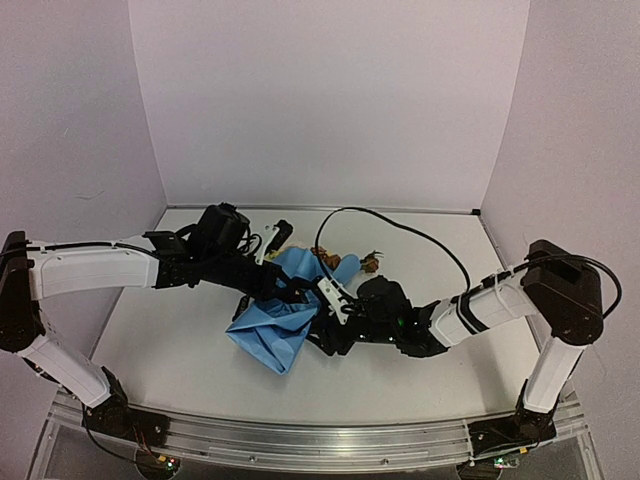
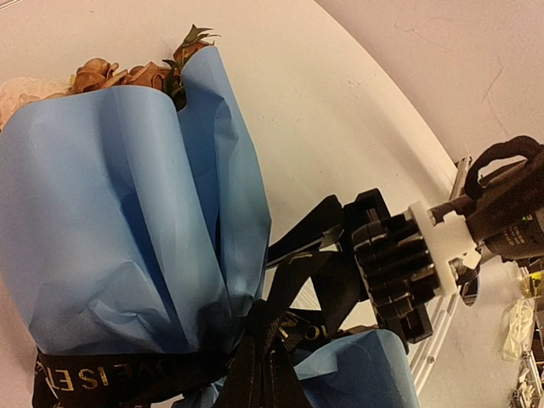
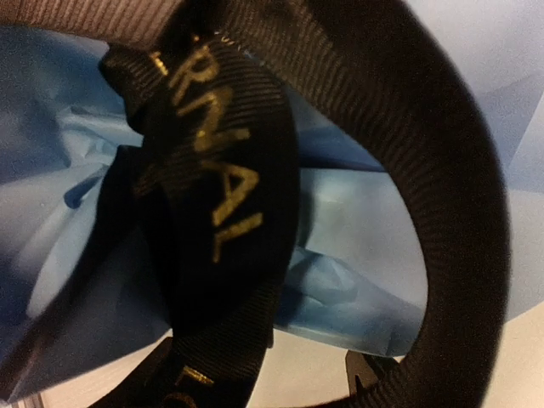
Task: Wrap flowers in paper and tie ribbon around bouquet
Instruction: Tie the half-tied ribbon around the folded bouquet.
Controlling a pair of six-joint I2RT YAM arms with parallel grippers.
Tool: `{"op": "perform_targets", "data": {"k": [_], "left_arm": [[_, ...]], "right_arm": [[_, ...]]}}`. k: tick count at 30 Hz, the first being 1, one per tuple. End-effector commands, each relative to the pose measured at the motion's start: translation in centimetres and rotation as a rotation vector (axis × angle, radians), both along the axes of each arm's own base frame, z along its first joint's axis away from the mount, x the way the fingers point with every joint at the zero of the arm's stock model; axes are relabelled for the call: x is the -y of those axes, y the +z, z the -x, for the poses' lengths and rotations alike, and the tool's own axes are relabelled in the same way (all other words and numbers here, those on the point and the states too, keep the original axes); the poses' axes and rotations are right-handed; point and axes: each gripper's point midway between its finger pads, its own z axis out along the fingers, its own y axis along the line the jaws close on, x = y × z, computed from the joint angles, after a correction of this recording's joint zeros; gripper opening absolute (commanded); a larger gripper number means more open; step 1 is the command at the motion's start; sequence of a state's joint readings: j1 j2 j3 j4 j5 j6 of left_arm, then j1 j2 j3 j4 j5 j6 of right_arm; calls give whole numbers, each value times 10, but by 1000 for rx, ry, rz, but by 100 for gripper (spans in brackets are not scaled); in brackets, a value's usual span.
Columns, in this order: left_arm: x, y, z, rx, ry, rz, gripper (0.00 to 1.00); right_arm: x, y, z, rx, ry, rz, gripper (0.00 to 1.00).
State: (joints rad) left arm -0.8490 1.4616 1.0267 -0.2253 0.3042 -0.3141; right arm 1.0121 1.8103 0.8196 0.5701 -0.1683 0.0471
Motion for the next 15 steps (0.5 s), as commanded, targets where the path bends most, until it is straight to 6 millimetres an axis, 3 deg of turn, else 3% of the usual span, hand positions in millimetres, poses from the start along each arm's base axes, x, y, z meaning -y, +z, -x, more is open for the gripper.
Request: {"op": "perform_targets", "data": {"k": [1,5,11,15], "left_arm": [[13,41,-11,67,-10,106,0],[13,40,-11,64,-8,107,0],[14,39,-12,58,-10,108,0],[12,36,-13,55,-4,104,0]], "right_arm": [[-9,24,-12,81,-57,-47,66],[-14,26,-10,87,-69,-50,66],[-12,28,-24,109,-183,-47,60],[-10,27,-26,116,-206,-39,44]]}}
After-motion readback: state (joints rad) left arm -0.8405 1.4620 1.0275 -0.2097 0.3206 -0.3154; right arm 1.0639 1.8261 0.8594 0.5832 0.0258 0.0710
